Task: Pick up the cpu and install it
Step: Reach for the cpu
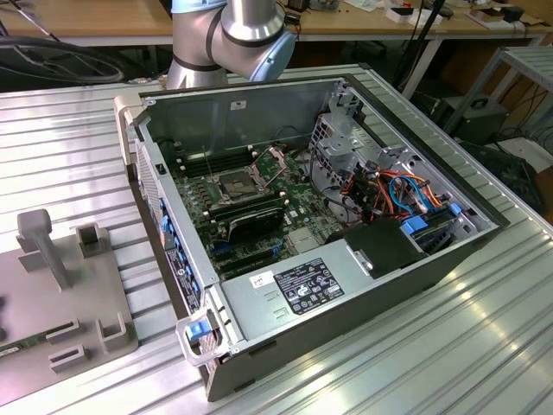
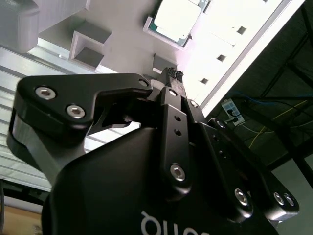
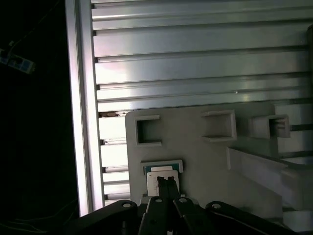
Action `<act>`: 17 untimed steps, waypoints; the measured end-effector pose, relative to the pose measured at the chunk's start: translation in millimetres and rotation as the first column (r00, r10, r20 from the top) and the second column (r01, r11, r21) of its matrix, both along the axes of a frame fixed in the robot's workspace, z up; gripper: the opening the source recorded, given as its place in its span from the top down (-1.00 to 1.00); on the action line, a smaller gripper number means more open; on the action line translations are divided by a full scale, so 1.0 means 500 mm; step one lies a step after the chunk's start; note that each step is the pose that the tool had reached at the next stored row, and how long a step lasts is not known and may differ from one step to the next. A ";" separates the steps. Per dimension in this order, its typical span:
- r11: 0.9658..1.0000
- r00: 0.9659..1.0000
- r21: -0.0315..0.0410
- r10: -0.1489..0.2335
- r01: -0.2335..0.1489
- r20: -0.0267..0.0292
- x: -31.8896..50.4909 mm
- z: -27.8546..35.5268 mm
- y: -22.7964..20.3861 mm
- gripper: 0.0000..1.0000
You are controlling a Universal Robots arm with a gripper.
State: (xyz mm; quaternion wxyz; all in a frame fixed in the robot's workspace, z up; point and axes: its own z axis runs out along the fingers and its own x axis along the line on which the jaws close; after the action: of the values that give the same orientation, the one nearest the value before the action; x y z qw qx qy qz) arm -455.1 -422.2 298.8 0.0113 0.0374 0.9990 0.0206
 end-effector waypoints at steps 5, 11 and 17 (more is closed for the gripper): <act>1.000 1.000 0.000 0.000 0.000 0.000 -0.001 -0.008 0.0000 0.79; 1.000 1.000 0.000 0.000 0.000 0.000 -0.003 -0.023 -0.0003 0.79; 1.000 1.000 0.000 0.000 0.000 0.000 -0.005 -0.030 -0.0130 0.79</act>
State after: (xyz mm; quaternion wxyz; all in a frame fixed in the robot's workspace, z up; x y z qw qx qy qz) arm -457.6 -428.7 283.6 0.0113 0.0374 0.9990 0.0206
